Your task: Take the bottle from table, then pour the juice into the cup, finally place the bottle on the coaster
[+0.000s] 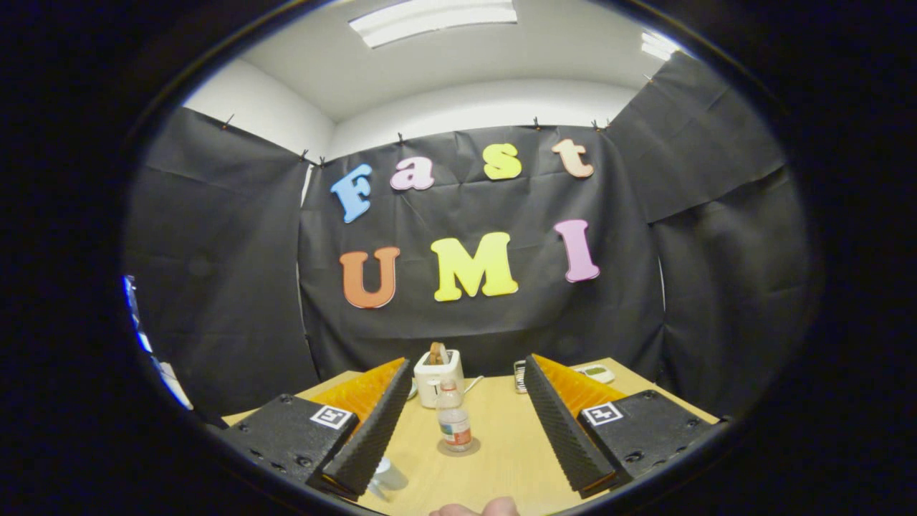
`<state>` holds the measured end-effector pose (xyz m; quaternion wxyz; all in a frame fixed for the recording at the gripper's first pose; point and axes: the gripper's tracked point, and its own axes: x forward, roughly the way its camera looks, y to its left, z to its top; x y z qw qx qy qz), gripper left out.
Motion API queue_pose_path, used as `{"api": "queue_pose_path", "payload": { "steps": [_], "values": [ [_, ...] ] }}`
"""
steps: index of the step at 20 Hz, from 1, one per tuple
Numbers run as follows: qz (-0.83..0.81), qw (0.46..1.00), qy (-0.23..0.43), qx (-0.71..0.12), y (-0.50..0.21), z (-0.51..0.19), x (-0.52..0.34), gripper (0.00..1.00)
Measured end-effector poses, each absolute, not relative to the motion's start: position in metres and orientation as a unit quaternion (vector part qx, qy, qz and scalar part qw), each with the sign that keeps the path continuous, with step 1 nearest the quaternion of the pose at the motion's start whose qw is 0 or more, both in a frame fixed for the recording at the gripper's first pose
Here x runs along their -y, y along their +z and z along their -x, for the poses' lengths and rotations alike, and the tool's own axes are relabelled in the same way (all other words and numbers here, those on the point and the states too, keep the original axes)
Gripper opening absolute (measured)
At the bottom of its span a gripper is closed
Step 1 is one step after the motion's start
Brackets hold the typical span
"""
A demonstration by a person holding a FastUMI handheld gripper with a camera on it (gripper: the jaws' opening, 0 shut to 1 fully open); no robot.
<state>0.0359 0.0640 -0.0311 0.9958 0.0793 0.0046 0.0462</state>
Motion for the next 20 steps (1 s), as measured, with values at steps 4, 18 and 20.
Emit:
{"api": "queue_pose_path", "payload": {
  "steps": [4, 18, 20],
  "values": [
    [-0.056, 0.997, 0.041, 0.037, -0.018, -0.010, -0.051, 1.00],
    [-0.044, 0.997, 0.037, 0.049, -0.020, 0.014, -0.039, 1.00],
    [-0.036, 0.998, 0.032, 0.052, -0.023, 0.013, -0.034, 1.00]
  ]
}}
